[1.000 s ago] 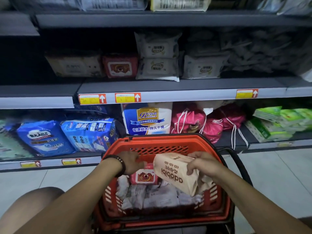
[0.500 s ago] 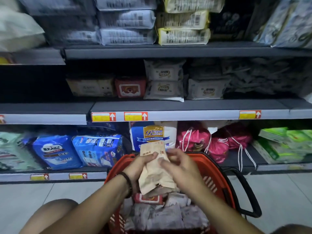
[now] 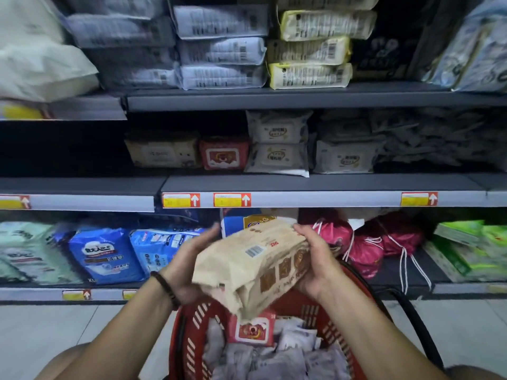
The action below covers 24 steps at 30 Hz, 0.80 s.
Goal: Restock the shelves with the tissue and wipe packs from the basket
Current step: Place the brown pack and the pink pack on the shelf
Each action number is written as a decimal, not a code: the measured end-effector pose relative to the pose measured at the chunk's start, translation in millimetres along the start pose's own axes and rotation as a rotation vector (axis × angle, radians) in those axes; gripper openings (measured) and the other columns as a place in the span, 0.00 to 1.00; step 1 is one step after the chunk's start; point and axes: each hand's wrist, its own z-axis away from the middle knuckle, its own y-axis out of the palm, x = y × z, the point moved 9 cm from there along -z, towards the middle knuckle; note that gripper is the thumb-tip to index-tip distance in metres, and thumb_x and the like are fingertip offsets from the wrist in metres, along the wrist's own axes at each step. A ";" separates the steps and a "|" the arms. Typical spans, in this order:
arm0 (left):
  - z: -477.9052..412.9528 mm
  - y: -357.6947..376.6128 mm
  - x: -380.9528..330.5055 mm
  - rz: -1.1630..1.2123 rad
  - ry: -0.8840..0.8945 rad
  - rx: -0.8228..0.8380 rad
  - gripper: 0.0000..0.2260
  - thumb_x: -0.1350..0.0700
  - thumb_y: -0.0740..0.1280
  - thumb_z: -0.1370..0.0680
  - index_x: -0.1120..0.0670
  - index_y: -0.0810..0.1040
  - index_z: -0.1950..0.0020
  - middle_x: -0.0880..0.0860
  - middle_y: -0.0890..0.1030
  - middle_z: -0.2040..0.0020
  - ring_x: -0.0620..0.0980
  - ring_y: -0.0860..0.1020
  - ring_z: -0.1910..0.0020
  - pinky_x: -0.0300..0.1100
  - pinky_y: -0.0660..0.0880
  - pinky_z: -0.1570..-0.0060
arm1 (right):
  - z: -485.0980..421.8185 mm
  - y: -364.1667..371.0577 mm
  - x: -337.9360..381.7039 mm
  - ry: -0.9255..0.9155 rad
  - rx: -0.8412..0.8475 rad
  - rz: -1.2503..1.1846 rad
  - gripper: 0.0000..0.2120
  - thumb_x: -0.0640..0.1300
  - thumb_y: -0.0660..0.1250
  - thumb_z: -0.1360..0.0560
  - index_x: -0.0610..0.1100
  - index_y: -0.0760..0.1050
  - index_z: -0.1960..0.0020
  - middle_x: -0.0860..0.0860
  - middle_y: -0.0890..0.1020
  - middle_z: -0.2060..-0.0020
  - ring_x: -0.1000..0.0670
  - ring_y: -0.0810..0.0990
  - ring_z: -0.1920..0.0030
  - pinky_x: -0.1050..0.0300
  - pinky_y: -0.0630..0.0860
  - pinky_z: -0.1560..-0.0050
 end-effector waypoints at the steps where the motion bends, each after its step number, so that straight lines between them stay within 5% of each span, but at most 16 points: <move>1: 0.6 -8.1 -9.2 0.052 0.058 -0.044 0.32 0.34 0.68 0.25 0.60 0.85 0.38 0.65 0.84 0.40 0.62 0.86 0.49 0.55 0.84 0.50 | 0.0 -1.5 3.4 -0.037 -0.048 -0.069 0.32 0.57 0.81 0.38 0.44 0.83 0.38 0.40 0.87 0.44 0.37 0.87 0.46 0.37 0.81 0.44; 3: 2.5 -18.3 -25.5 0.082 0.216 -0.106 0.35 0.31 0.67 0.26 0.59 0.83 0.34 0.66 0.82 0.35 0.64 0.84 0.43 0.60 0.81 0.42 | 3.6 -1.4 13.9 -0.130 -0.131 -0.201 0.34 0.55 0.82 0.37 0.42 0.82 0.35 0.38 0.87 0.42 0.34 0.86 0.43 0.35 0.83 0.51; 5: 1.9 -15.7 -28.8 0.037 0.334 -0.093 0.45 0.35 0.81 0.35 0.58 0.74 0.26 0.66 0.78 0.30 0.65 0.79 0.34 0.67 0.73 0.32 | 11.8 2.3 25.7 -0.249 -0.185 -0.266 0.28 0.51 0.83 0.32 0.41 0.82 0.37 0.38 0.88 0.46 0.34 0.88 0.49 0.37 0.83 0.60; 8: 4.2 -24.0 -25.5 -0.021 0.458 -0.191 0.57 0.52 0.90 0.52 0.44 0.66 0.27 0.62 0.81 0.33 0.64 0.83 0.39 0.66 0.79 0.40 | 23.7 14.4 31.3 -0.399 -0.256 -0.236 0.26 0.49 0.83 0.31 0.42 0.78 0.39 0.40 0.89 0.50 0.35 0.89 0.50 0.32 0.85 0.54; 10: 15.1 -30.9 -33.9 -0.069 0.562 -0.286 0.54 0.61 0.88 0.49 0.37 0.65 0.31 0.61 0.78 0.31 0.64 0.83 0.39 0.66 0.79 0.40 | 32.4 24.8 32.4 -0.481 -0.238 -0.127 0.25 0.56 0.82 0.31 0.47 0.77 0.41 0.42 0.89 0.49 0.36 0.88 0.46 0.26 0.81 0.43; 13: 32.2 -56.6 -54.8 -0.024 0.650 -0.373 0.50 0.66 0.86 0.47 0.46 0.64 0.33 0.62 0.81 0.38 0.59 0.87 0.49 0.58 0.85 0.51 | 52.9 44.7 42.2 -0.586 -0.120 0.199 0.35 0.69 0.83 0.41 0.54 0.79 0.41 0.48 0.89 0.47 0.42 0.88 0.44 0.35 0.82 0.40; 15: 40.9 -72.4 -73.3 -0.014 0.680 -0.342 0.52 0.59 0.89 0.51 0.56 0.68 0.32 0.64 0.83 0.39 0.61 0.86 0.47 0.57 0.85 0.52 | 61.9 56.1 47.6 -0.650 -0.042 0.384 0.36 0.62 0.88 0.44 0.54 0.81 0.40 0.50 0.90 0.50 0.47 0.89 0.47 0.52 0.85 0.47; 17: 49.2 -80.0 -95.6 -0.109 0.717 -0.289 0.48 0.56 0.89 0.48 0.58 0.72 0.32 0.64 0.83 0.37 0.66 0.84 0.41 0.64 0.81 0.43 | 60.4 69.5 48.8 -0.689 0.001 0.490 0.30 0.42 0.87 0.38 0.54 0.81 0.39 0.51 0.90 0.53 0.52 0.89 0.51 0.62 0.84 0.54; 19: 55.9 -89.5 -121.5 -0.229 0.776 -0.313 0.38 0.55 0.86 0.41 0.57 0.76 0.33 0.62 0.84 0.38 0.66 0.83 0.39 0.66 0.78 0.38 | 48.4 88.5 48.7 -0.717 -0.016 0.574 0.29 0.35 0.84 0.34 0.55 0.79 0.40 0.53 0.90 0.52 0.53 0.89 0.51 0.61 0.83 0.54; 22: 67.3 -108.3 -174.0 -0.491 0.923 -0.518 0.24 0.50 0.82 0.33 0.50 0.81 0.38 0.56 0.84 0.39 0.55 0.83 0.40 0.52 0.79 0.39 | 23.8 135.0 52.4 -0.759 -0.008 0.657 0.24 0.39 0.83 0.30 0.53 0.74 0.43 0.56 0.89 0.51 0.53 0.88 0.48 0.49 0.84 0.46; 24: 69.7 -125.9 -204.8 -0.601 0.985 -0.649 0.18 0.48 0.79 0.28 0.45 0.83 0.40 0.54 0.84 0.39 0.50 0.82 0.41 0.47 0.79 0.41 | 7.3 168.4 62.4 -0.810 -0.025 0.686 0.23 0.41 0.82 0.28 0.56 0.71 0.46 0.59 0.89 0.52 0.57 0.88 0.49 0.51 0.84 0.47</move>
